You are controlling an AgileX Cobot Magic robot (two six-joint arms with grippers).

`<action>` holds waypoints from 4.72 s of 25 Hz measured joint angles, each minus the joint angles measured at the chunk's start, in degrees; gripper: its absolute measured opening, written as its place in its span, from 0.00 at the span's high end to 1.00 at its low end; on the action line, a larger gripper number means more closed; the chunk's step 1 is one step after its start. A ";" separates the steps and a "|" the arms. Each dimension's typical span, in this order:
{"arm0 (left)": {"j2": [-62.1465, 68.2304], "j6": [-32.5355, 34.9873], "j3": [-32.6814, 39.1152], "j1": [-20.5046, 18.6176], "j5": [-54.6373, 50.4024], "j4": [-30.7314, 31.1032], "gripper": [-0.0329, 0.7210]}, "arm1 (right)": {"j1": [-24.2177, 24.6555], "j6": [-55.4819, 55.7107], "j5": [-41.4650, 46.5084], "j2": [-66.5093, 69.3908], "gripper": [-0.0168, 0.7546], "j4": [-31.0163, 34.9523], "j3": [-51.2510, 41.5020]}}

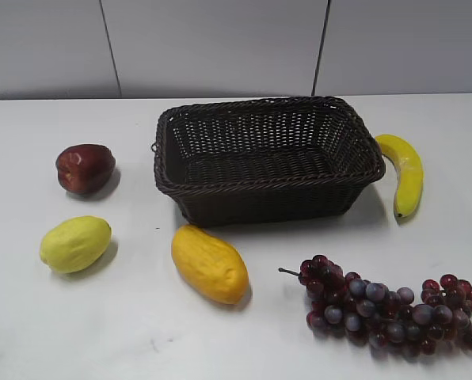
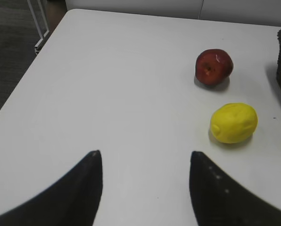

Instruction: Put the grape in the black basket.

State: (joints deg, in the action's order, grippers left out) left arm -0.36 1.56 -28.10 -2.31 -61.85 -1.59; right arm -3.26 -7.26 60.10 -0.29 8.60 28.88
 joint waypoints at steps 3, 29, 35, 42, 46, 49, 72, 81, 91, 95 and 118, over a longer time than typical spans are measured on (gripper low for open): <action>0.00 0.00 0.00 0.00 0.00 0.00 0.22 | 0.00 0.00 0.00 0.00 0.30 0.00 0.00; 0.00 0.00 0.00 0.00 0.00 0.00 0.22 | -0.56 -4.21 -2.08 54.10 0.30 0.42 15.49; 0.00 0.00 0.00 0.00 0.00 0.00 0.22 | -10.07 -8.92 -8.33 66.18 0.30 0.10 18.00; 0.00 0.00 0.00 0.00 0.00 0.00 0.22 | -21.51 -16.89 -15.83 75.73 0.30 -0.65 18.05; 0.00 0.00 0.00 0.00 0.00 0.00 0.22 | -22.17 -18.89 -19.46 80.42 0.30 0.00 18.04; 0.00 0.00 0.00 0.00 0.00 0.00 0.22 | -22.23 -24.49 -19.06 84.65 0.30 3.36 18.11; 0.00 0.00 0.00 0.00 0.00 0.00 0.22 | -23.50 -29.70 -21.12 99.04 0.53 6.02 18.53; 0.00 0.00 0.00 0.00 0.00 0.00 0.22 | -23.50 -28.37 -15.10 90.97 0.78 5.23 24.46; 0.00 0.00 0.00 0.00 0.00 0.00 0.22 | -23.50 -28.27 -9.32 83.31 0.79 5.10 46.43; 0.00 0.00 0.00 0.00 0.00 0.00 0.22 | -23.50 -28.27 -10.74 84.81 0.80 4.69 55.42; 0.00 0.00 0.00 0.00 0.00 0.00 0.22 | -23.50 -24.52 -23.63 107.44 0.22 3.13 62.30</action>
State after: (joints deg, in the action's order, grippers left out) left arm -0.36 1.56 -28.10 -2.31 -61.85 -1.59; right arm -26.76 -31.78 36.47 107.15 11.74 91.18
